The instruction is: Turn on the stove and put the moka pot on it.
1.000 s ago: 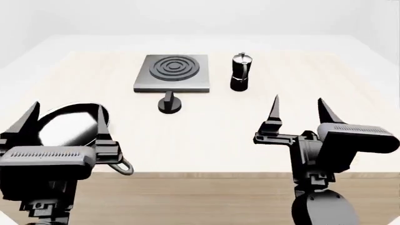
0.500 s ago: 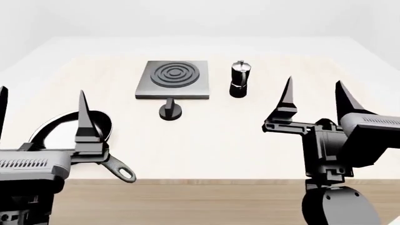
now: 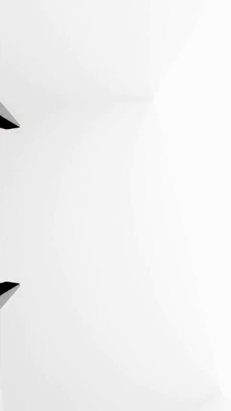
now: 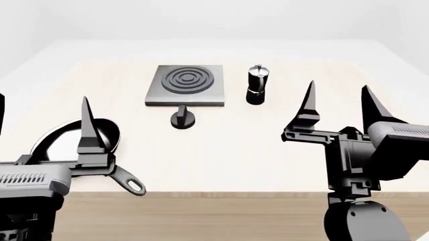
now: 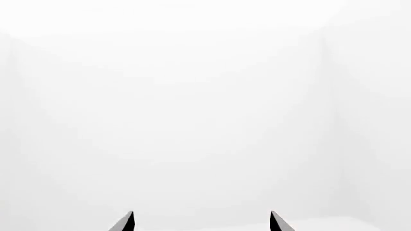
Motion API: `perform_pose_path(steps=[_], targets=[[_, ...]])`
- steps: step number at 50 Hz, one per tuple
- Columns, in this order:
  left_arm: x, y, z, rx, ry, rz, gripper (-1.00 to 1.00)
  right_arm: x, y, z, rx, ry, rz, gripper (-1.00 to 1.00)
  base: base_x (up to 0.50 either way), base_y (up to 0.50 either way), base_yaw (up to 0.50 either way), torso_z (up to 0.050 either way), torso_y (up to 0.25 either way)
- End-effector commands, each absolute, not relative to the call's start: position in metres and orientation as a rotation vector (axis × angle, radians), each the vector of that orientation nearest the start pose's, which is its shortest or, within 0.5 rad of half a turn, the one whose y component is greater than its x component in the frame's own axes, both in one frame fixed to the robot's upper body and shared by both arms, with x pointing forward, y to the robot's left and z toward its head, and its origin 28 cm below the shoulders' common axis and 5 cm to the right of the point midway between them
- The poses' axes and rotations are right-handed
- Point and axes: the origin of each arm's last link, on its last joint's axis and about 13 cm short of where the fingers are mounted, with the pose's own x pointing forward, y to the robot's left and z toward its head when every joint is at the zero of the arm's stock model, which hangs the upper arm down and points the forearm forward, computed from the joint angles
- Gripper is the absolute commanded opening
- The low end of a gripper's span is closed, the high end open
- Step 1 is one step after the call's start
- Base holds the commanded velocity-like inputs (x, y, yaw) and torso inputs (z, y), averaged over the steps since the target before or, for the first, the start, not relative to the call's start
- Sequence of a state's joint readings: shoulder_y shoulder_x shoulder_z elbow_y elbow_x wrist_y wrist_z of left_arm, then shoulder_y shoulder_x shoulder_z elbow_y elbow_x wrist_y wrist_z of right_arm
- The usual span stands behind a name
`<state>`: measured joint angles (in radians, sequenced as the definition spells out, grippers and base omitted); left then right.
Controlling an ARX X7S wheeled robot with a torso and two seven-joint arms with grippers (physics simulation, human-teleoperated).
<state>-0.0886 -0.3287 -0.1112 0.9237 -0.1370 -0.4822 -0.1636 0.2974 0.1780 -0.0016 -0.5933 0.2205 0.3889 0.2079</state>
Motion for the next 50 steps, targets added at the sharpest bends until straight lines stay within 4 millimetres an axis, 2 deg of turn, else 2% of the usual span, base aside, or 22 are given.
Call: perform_pose_path(steps=[1, 2, 5, 34, 50], targets=[[0.1774, 0.254, 0.1881, 0.196, -0.546, 0.124, 1.0, 0.2373, -0.1152, 0.1755, 0.045, -0.489, -0.08, 1.0, 0.0, 0.0, 0.0, 0.0, 0.0], [0.1777, 0.2538, 0.1877, 0.197, -0.544, 0.123, 1.0, 0.2372, -0.115, 0.1801, 0.042, -0.489, -0.08, 1.0, 0.0, 0.16, 0.0, 0.0, 0.0], [0.1777, 0.2536, 0.1875, 0.198, -0.545, 0.121, 1.0, 0.2366, -0.1147, 0.175, 0.038, -0.489, -0.078, 1.0, 0.0, 0.23, 0.0, 0.0, 0.0], [0.1759, 0.2534, 0.1879, 0.193, -0.549, 0.112, 1.0, 0.237, -0.1143, 0.1735, 0.043, -0.476, -0.073, 1.0, 0.0, 0.25, 0.0, 0.0, 0.0], [0.1761, 0.2519, 0.1864, 0.189, -0.548, 0.103, 1.0, 0.2376, -0.1148, 0.1712, 0.058, -0.465, -0.068, 1.0, 0.0, 0.01, 0.0, 0.0, 0.0]])
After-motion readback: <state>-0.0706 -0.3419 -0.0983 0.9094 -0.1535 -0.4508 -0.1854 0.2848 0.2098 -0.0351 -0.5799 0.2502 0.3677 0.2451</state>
